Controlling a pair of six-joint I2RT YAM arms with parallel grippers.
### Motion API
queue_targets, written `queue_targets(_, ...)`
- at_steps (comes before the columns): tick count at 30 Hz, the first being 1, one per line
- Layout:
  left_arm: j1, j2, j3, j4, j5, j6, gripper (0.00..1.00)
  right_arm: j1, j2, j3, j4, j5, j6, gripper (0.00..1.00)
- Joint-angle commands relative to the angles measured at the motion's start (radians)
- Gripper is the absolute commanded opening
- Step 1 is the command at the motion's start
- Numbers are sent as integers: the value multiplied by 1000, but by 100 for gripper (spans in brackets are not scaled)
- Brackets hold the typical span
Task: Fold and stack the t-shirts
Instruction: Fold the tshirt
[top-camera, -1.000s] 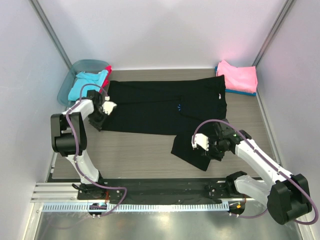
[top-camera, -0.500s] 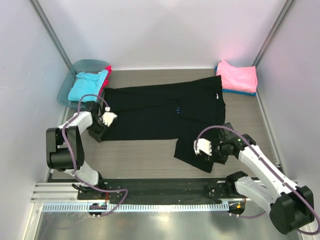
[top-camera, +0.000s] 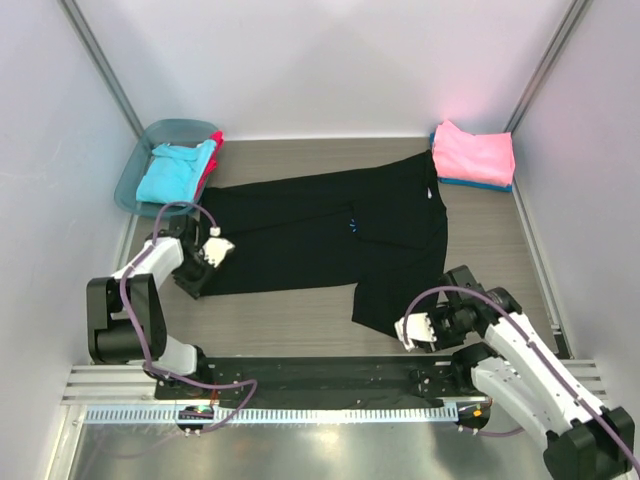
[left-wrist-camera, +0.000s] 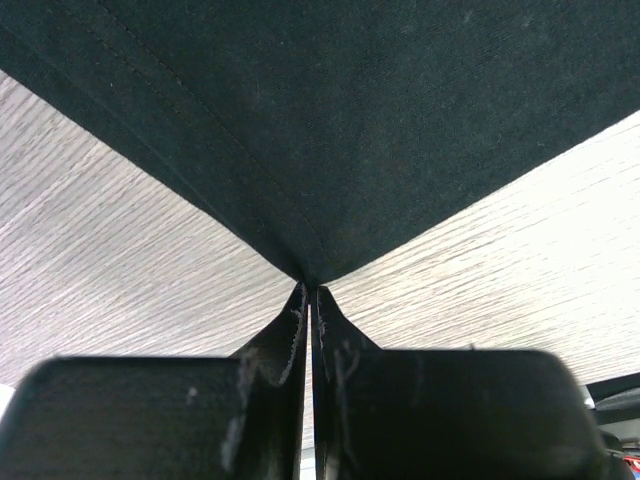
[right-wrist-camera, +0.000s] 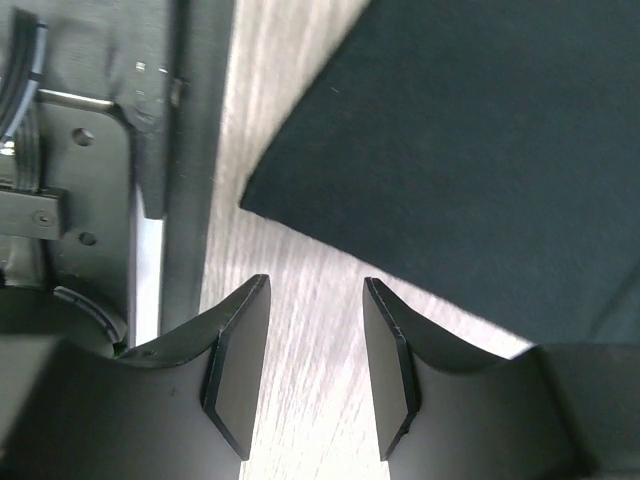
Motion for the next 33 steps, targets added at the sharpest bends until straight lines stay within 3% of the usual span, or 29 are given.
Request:
queue_targets(1,6,-17,37,-31,-12,-10,0,7,80,34,18,-62,-74,48)
queue_targets(6,8,-3,61,-33,-26,-24,0,5,201,68,2,-82,-111,47)
queue_targets(14,6,-3,69,-46,-35,-44,0,7,183,5,-44,-105,-270,38)
queue_targets(33,8,60,115,-48,-76,-43,0,7,254,-20,-59,-159,-410,39)
